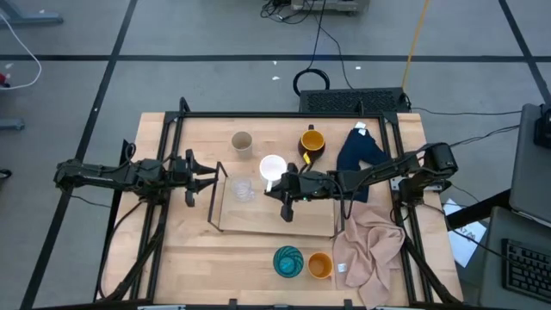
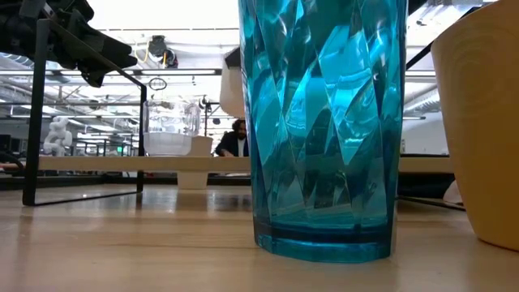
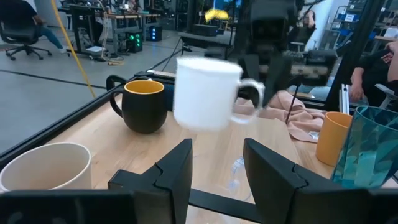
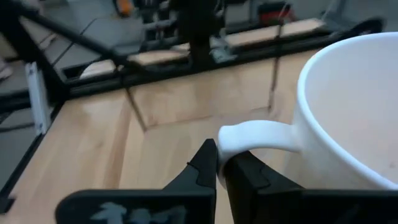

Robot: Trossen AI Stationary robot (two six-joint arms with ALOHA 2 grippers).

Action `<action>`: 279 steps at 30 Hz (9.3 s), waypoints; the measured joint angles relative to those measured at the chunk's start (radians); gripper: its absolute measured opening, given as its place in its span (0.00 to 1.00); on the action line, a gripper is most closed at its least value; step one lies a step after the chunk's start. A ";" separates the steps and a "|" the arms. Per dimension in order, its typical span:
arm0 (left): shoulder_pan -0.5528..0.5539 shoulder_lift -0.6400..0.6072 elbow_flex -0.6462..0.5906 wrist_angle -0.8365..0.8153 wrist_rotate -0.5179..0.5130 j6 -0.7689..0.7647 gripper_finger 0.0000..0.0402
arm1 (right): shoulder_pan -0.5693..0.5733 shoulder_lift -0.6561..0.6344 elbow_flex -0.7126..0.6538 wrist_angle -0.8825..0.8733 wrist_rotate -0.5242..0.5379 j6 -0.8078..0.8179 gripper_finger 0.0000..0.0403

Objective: Stack small to large cups/mugs on shelf
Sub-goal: Put the white mug on the shelf, then put the white cup on the shelf

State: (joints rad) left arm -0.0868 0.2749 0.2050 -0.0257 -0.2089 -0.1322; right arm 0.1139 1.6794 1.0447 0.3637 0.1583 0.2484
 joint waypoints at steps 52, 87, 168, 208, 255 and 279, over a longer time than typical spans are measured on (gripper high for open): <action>0.000 0.000 0.000 0.004 -0.002 -0.005 0.36 | 0.032 0.144 -0.038 0.073 -0.059 0.080 0.01; 0.000 0.000 0.000 0.004 -0.002 -0.008 0.36 | 0.037 0.145 -0.038 0.081 -0.111 0.079 0.42; 0.663 0.778 0.734 -0.442 0.298 0.374 0.36 | -0.028 -0.341 -0.037 -0.431 0.205 -0.440 0.59; 0.822 1.294 0.945 -0.730 0.408 0.378 0.36 | 0.013 -0.358 -0.037 -0.512 0.204 -0.447 0.59; 0.669 1.372 1.476 -1.102 0.389 0.516 0.00 | -0.003 -0.357 -0.037 -0.530 0.206 -0.444 0.59; 0.208 1.261 1.583 -1.133 0.179 0.395 0.00 | -0.075 -0.338 -0.037 -0.255 0.021 -0.321 0.74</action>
State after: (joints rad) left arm 0.1214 1.5360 1.7878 -1.1592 -0.0296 0.2631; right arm 0.0392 1.3410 1.0076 0.1091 0.1792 -0.0723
